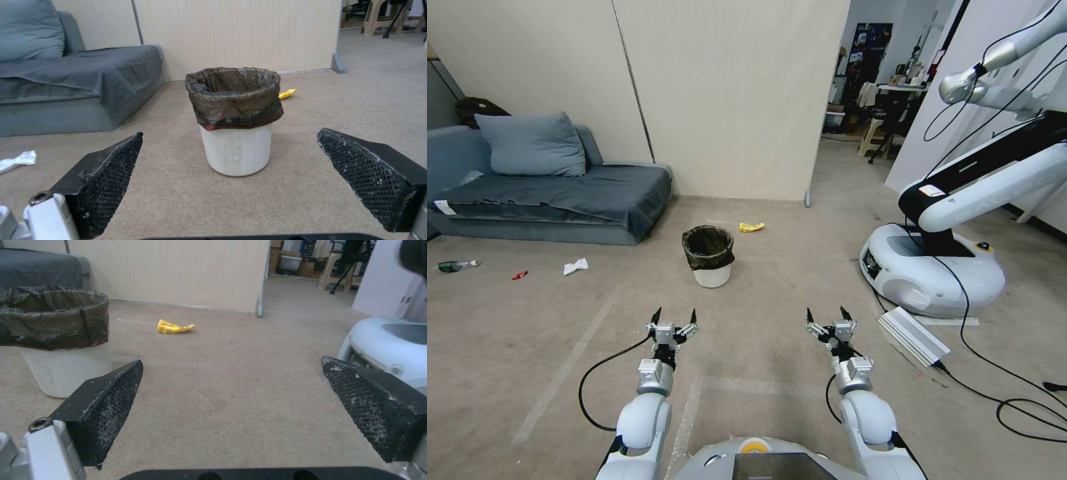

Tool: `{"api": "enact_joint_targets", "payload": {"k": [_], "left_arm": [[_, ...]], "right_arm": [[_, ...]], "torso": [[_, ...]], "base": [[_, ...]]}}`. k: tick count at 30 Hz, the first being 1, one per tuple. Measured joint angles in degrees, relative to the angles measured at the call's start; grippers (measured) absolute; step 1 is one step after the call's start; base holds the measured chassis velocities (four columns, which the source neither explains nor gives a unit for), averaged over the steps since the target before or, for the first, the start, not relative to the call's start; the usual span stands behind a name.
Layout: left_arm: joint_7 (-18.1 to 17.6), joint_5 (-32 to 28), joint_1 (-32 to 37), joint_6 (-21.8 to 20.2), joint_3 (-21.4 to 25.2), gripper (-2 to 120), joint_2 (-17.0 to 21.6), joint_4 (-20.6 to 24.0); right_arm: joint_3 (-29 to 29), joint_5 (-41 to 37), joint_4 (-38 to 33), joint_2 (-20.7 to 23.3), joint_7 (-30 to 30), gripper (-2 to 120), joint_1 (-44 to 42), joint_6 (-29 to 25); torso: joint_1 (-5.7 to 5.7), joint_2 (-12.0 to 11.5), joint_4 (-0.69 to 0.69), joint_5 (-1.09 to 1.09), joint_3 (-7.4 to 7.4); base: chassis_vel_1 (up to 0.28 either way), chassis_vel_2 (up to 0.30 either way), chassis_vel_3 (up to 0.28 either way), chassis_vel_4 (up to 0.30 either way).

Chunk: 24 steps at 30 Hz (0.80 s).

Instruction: Pick up the trash bin, then pick up the garbage from the floor and place it into the trash bin.

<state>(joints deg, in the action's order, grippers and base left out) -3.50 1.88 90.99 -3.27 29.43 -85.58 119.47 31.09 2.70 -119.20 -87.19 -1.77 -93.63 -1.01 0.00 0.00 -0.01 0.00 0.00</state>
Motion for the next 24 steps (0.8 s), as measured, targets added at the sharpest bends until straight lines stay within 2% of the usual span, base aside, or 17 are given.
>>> {"api": "enact_joint_targets", "payload": {"k": [3, 4, 6, 10, 12, 24], "left_arm": [[-1.40, 0.76, 1.05, -1.34, -0.82, 100, 0.18, 2.42], [-2.66, 1.50, 1.86, -2.63, -1.70, 100, 0.28, 4.13], [-5.66, 3.26, 3.76, -5.70, -3.61, 100, 0.63, 8.28], [-8.18, 4.72, 5.34, -8.23, -5.20, 100, 0.93, 11.79], [-14.02, 9.01, 9.40, -13.58, -8.56, 100, 1.56, 19.30], [-13.67, 10.44, 9.90, -12.79, -8.64, 100, 1.12, 18.97]], "right_arm": [[-0.13, 1.16, -2.36, -0.52, -0.78, 100, -3.28, -0.48], [-0.32, 2.09, -3.91, -0.98, -1.40, 100, -4.69, -1.04], [-0.78, 4.45, -7.63, -2.12, -2.95, 100, -8.68, -2.36], [-1.16, 6.54, -10.97, -3.11, -4.35, 100, -12.25, -3.62], [-1.40, 10.24, -16.47, -4.93, -6.81, 100, -18.46, -7.43], [-1.19, 11.62, -15.17, -4.99, -7.22, 100, -17.36, -12.06]], "torso": [[-0.01, 0.00, -0.02, 0.00, 0.00], [-0.01, 0.00, 0.02, 0.00, -0.01], [-0.01, 0.00, 0.01, 0.01, -0.01], [-0.01, 0.00, -0.01, -0.01, -0.01], [-0.01, 0.00, 0.00, 0.03, -0.02], [-0.01, 0.00, 0.01, -0.01, 0.00]], "base": [[0.000, 0.000, 0.000, 0.000], [0.000, 0.000, 0.000, 0.000], [0.000, 0.000, 0.000, 0.000], [0.000, 0.000, 0.000, 0.000], [0.000, 0.000, 0.000, 0.000], [0.000, 0.000, 0.000, 0.000]]}}
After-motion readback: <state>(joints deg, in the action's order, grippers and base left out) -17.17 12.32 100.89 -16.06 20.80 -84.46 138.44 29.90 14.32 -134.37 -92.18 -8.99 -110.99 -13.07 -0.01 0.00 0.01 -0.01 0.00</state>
